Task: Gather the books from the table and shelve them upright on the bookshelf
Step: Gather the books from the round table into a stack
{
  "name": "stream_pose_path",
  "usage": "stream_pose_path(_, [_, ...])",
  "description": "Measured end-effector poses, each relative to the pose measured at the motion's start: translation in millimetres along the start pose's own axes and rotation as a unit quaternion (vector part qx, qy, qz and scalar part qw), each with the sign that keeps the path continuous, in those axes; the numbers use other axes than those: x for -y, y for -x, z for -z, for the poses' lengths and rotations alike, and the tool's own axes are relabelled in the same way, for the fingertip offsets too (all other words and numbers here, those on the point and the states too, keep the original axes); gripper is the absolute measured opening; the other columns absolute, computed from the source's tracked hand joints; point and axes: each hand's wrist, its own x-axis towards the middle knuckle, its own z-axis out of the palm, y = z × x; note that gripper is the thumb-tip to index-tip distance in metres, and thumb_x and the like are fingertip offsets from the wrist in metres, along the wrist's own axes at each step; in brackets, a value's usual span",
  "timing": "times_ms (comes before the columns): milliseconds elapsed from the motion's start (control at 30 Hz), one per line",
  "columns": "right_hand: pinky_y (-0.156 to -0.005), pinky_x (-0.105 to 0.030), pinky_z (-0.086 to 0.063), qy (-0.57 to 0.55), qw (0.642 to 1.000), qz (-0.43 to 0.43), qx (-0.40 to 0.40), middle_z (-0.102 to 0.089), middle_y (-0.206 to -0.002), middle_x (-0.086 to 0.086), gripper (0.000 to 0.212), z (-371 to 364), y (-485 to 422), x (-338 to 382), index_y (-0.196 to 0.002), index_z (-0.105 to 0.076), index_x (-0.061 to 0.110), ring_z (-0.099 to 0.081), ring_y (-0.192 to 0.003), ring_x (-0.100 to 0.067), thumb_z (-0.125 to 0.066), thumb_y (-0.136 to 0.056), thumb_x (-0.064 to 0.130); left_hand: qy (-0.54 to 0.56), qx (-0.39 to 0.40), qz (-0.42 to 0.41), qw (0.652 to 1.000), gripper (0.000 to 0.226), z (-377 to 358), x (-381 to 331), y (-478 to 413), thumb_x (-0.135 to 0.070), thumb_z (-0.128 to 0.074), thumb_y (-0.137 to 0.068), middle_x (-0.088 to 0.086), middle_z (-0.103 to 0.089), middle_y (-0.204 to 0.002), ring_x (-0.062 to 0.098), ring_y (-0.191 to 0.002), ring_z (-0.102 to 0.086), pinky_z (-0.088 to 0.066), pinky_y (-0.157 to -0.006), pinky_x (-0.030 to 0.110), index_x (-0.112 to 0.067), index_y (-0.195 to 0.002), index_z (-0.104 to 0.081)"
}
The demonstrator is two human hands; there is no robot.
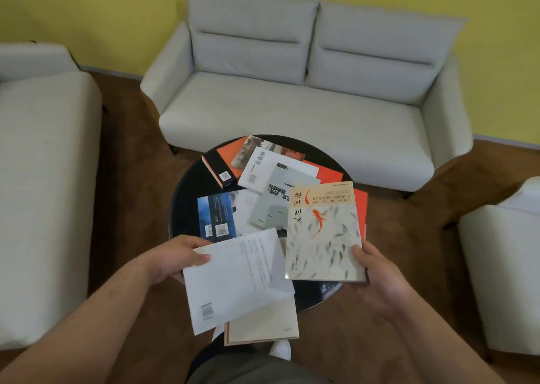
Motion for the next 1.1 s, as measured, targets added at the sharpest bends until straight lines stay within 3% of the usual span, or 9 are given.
stream_pose_path(100, [-0.086, -0.048, -0.059, 0.014, 1.0, -0.006, 0.007, -0.071, -0.124, -0.015, 0.028, 6, 4, -9, -0.131, -0.058, 0.019, -0.068, -0.112, -0.033, -0.045, -0.107, 0.018, -0.058, -0.022, 0.028, 0.998, 0.028, -10, 9, -20, -0.021, -0.06, -0.097, 0.0, -0.076, -0.105, 0.016, -0.097, -0.074, -0.062, -0.086, 0.042, -0.024, -0.125, -0.062])
stream_pose_path(200, [-0.094, -0.054, -0.057, 0.032, 0.999, -0.016, 0.015, -0.073, -0.122, -0.012, 0.027, 13, 6, -22, -0.13, -0.058, 0.023, -0.071, -0.112, -0.033, -0.047, -0.106, 0.02, -0.16, -0.033, 0.007, 0.986, 0.032, -22, 14, -35, -0.022, -0.061, -0.095, -0.005, -0.071, -0.113, 0.015, -0.104, -0.069, -0.06, -0.089, 0.037, -0.028, -0.126, -0.064])
stream_pose_path(400, [-0.105, -0.059, -0.049, 0.1, 0.993, -0.04, 0.049, -0.074, -0.119, -0.013, 0.03, 27, 5, -42, -0.133, -0.057, 0.02, -0.072, -0.109, -0.038, -0.054, -0.103, 0.021, -0.379, -0.135, -0.092, 0.911, 0.037, -54, -4, -71, -0.026, -0.06, -0.095, 0.0, -0.057, -0.132, 0.022, -0.122, -0.054, -0.046, -0.105, 0.037, -0.03, -0.131, -0.058])
stream_pose_path(567, [-0.094, -0.05, -0.056, 0.109, 0.991, -0.051, 0.054, -0.074, -0.117, -0.015, 0.027, 34, 2, -46, -0.131, -0.058, 0.018, -0.072, -0.107, -0.038, -0.053, -0.104, 0.018, -0.223, -0.282, -0.082, 0.929, 0.063, -76, 20, -53, -0.028, -0.07, -0.088, 0.004, -0.047, -0.137, 0.027, -0.132, -0.044, -0.042, -0.111, 0.043, -0.023, -0.145, -0.044])
stream_pose_path(667, [-0.103, -0.057, -0.052, 0.118, 0.99, -0.047, 0.06, -0.072, -0.121, -0.016, 0.029, 36, -1, -47, -0.134, -0.056, 0.018, -0.072, -0.109, -0.039, -0.052, -0.104, 0.02, -0.054, -0.4, 0.032, 0.914, 0.069, -95, 60, -23, -0.033, -0.075, -0.084, 0.015, -0.051, -0.135, 0.034, -0.125, -0.051, -0.047, -0.102, 0.048, -0.01, -0.141, -0.045])
stream_pose_path(733, [-0.104, -0.061, -0.049, 0.121, 0.99, -0.045, 0.064, -0.072, -0.121, -0.016, 0.028, 37, -2, -48, -0.132, -0.055, 0.019, -0.072, -0.109, -0.039, -0.053, -0.104, 0.02, 0.143, -0.338, 0.119, 0.923, 0.064, -109, 82, -13, -0.037, -0.075, -0.086, 0.021, -0.059, -0.129, 0.038, -0.111, -0.061, -0.053, -0.093, 0.05, 0.0, -0.132, -0.05])
stream_pose_path(833, [-0.098, -0.057, -0.055, 0.13, 0.989, -0.043, 0.064, -0.073, -0.12, -0.016, 0.028, 33, -5, -47, -0.132, -0.054, 0.018, -0.073, -0.106, -0.037, -0.053, -0.104, 0.019, 0.359, -0.218, 0.095, 0.902, 0.026, -123, 78, -12, -0.019, -0.062, -0.098, 0.017, -0.067, -0.115, 0.033, -0.097, -0.069, -0.06, -0.079, 0.047, -0.003, -0.117, -0.055])
stream_pose_path(967, [-0.083, -0.048, -0.06, 0.14, 0.987, -0.034, 0.071, -0.072, -0.124, -0.01, 0.035, 30, -8, -41, -0.138, -0.051, 0.024, -0.072, -0.11, -0.034, -0.053, -0.104, 0.016, 0.265, -0.266, 0.053, 0.925, 0.014, -102, 56, -30, -0.014, -0.055, -0.1, 0.012, -0.064, -0.115, 0.031, -0.103, -0.064, -0.057, -0.089, 0.052, -0.019, -0.114, -0.054])
stream_pose_path(1100, [-0.099, -0.058, -0.054, 0.136, 0.985, -0.034, 0.096, -0.069, -0.129, -0.01, 0.04, 36, -6, -34, -0.137, -0.052, 0.029, -0.071, -0.112, -0.037, -0.054, -0.103, 0.008, 0.107, -0.239, 0.016, 0.965, 0.012, -61, 33, -48, -0.012, -0.054, -0.099, 0.014, -0.066, -0.112, 0.034, -0.102, -0.063, -0.056, -0.093, 0.05, -0.021, -0.105, -0.06])
